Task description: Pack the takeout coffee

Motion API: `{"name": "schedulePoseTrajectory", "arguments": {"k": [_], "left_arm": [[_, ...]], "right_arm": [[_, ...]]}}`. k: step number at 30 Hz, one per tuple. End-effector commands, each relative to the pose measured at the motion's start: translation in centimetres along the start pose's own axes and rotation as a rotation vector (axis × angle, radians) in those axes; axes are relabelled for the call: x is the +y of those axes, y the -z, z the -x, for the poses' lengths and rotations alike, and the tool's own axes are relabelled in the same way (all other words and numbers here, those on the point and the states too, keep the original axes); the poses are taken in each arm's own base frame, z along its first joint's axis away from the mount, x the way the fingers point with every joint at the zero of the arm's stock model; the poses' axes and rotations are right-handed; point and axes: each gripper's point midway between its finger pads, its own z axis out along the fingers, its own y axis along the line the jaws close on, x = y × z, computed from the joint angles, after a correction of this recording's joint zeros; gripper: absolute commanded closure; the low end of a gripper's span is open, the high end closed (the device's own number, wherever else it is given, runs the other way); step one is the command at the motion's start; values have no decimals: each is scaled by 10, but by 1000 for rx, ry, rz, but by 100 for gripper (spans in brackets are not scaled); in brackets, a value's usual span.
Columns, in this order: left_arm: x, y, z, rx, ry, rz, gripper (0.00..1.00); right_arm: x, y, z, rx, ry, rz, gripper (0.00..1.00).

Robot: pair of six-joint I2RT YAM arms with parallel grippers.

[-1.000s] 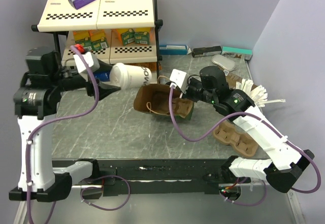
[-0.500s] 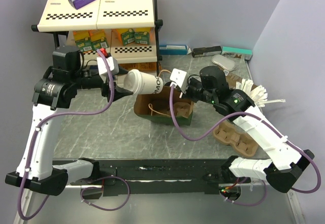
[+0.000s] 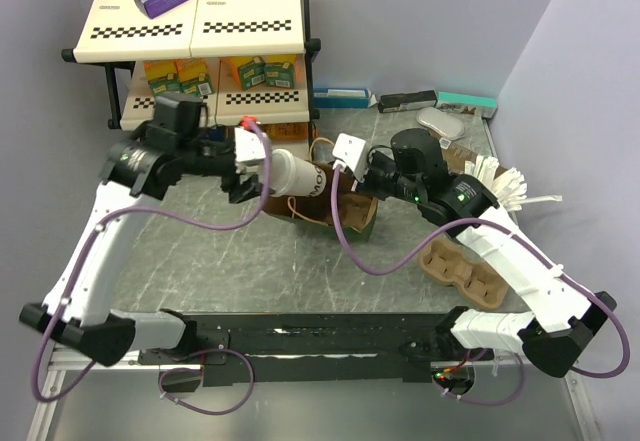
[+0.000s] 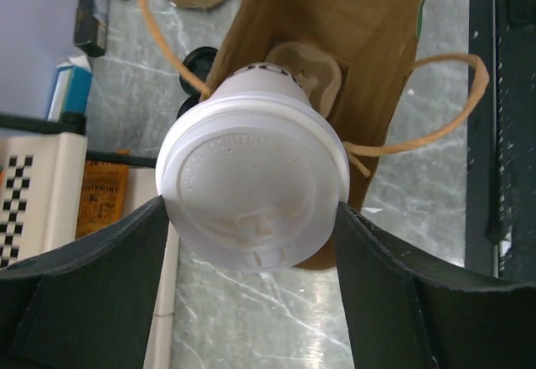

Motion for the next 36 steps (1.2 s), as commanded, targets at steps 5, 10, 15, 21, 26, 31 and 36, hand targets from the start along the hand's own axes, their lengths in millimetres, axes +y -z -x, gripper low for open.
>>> {"name": "schedulePoseTrajectory", "arguments": {"k": [5, 10, 15, 21, 26, 31, 36], "left_arm": [[6, -24, 10, 78, -277, -27, 99], [-2, -42, 9, 114, -355, -97, 99], [-16, -59, -4, 163, -379, -163, 99], [-25, -75, -25, 233, -408, -179, 99], [-25, -86, -31, 245, -408, -153, 99], [-29, -93, -41, 273, -426, -162, 99], [-32, -99, -51, 301, -478, -155, 99]], "right_arm": [[-7, 8, 22, -78, 40, -45, 100], [-10, 6, 21, -87, 44, -73, 100], [-27, 7, 26, -96, 14, -158, 100], [-22, 12, 31, -98, 73, -191, 100], [4, 10, 28, -123, 107, -173, 100], [18, 8, 25, -179, 65, -195, 100], [25, 5, 22, -206, -10, -194, 100]]}}
